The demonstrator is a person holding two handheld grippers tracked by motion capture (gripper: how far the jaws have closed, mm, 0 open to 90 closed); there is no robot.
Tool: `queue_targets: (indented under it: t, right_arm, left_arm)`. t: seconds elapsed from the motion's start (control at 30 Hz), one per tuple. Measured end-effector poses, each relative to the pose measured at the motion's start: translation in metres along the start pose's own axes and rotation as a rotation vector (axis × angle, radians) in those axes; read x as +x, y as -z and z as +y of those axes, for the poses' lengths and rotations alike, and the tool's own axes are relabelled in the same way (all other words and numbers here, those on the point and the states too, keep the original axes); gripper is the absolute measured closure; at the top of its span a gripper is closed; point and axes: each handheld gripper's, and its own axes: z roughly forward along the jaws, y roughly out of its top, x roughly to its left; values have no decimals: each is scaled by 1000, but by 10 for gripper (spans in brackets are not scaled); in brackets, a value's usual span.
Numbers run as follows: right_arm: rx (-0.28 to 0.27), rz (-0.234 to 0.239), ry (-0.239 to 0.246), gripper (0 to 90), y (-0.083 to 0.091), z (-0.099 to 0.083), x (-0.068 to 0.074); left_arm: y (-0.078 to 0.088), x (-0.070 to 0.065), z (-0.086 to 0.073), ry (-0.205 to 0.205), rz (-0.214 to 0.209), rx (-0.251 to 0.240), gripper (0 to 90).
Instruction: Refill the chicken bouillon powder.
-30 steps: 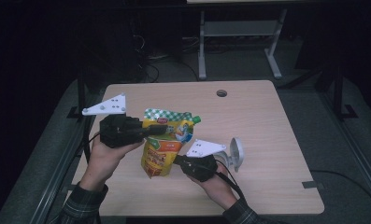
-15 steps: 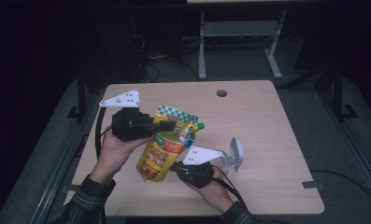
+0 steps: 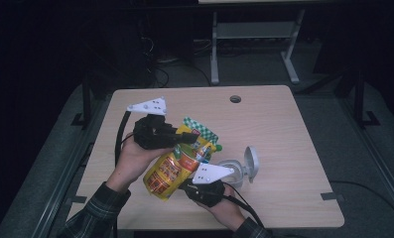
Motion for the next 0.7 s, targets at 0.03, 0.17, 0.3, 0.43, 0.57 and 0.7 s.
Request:
queue_targets:
  t: [0.03,0.17,0.3,0.43,0.57,0.7]
  right_arm:
    - [0,-1,1,900,0,0,0]
    - [2,1,6,900,0,-2,3]
    - [4,5,5,900,0,-3,4]
    - [1,7,12,900,0,-3,5]
    - [2,11,15,900,-1,-4,6]
    - [2,12,10,900,-2,-5,6]
  left_arm:
    - [-2,0,0,-6,-3,9,900]
    - [-8,1,0,3,-10,24,900]
    - [-13,3,0,5,-19,39,900]
    - [-18,3,2,4,-28,59,900]
    - [-24,4,2,6,-37,84,900]
    - [-29,6,3,5,-51,93,900]
